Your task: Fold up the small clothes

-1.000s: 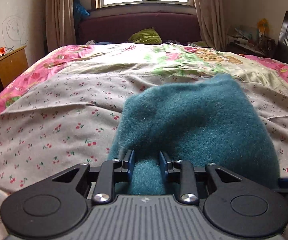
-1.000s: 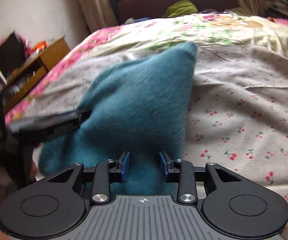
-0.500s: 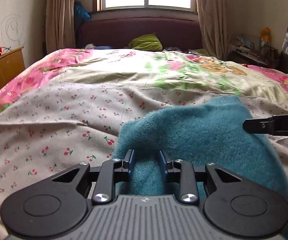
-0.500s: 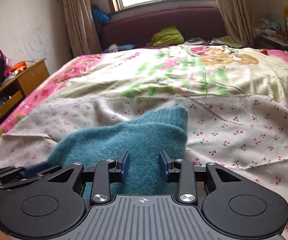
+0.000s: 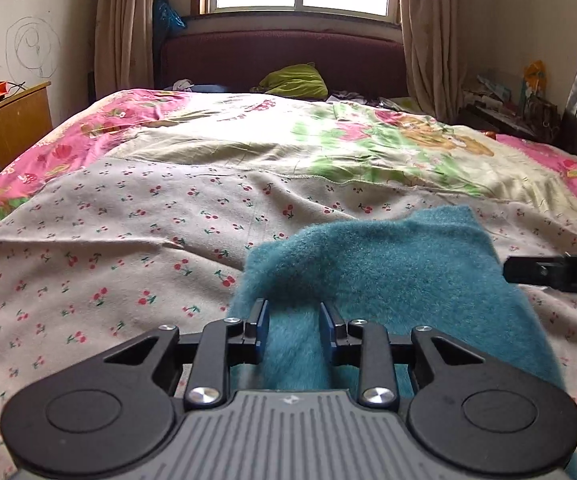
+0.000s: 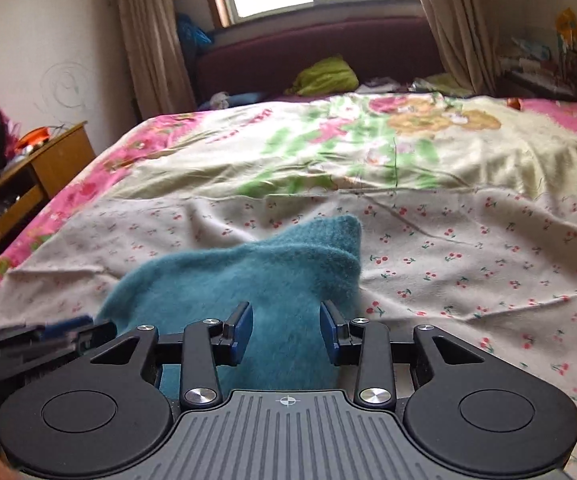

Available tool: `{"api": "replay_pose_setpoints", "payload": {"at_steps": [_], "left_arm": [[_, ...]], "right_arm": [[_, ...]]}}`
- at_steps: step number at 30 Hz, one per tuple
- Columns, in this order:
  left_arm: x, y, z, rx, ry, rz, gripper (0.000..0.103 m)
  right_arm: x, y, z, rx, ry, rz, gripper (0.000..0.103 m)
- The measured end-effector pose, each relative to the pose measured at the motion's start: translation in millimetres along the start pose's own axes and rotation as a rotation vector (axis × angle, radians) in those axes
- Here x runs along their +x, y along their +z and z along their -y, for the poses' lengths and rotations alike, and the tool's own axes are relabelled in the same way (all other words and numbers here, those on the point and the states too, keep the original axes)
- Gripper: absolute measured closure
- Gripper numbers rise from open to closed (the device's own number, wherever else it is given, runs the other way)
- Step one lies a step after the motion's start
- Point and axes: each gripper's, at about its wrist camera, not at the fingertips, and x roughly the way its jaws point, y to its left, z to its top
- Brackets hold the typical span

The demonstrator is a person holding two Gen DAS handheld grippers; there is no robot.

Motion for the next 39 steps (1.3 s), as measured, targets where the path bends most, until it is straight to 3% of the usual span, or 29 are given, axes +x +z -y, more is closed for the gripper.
{"api": "replay_pose_setpoints", "payload": {"at_steps": [4,9,14,20,25,34,39], "left_arm": [[-28,-14,-3,0.003,-0.009,0.017,0.062],[-25,-33,-1,0.019,0.013,-0.026,0.060],[-23,-28,-1,0.014,0.029,-0.050,0.058],[-69,-38,-2,-0.003,-0.003,0.009,0.059],[-65,-56,-3,0.007,0.027,-0.054,0.059],[-98,-65,-2,-0.009,0.032,-0.050,0.059],[-88,-84,1,0.014,0.047,-0.157,0.058]], "right_arm": [[-30,-27,-10,-0.057,0.019,-0.004,0.069],[-26,-54,-15,-0.032,0.021,-0.052,0.068],[-28,-46,-21,-0.043,-0.008,-0.063,0.066],[-60,-53,-17,-0.068,-0.010,-0.031,0.066],[-50,-67,-15,-0.057,-0.048,-0.128,0.066],[-88,-73,-15,-0.069,-0.062,-0.089,0.066],[-103,-77,-20,-0.079,-0.056,-0.083,0.066]]}}
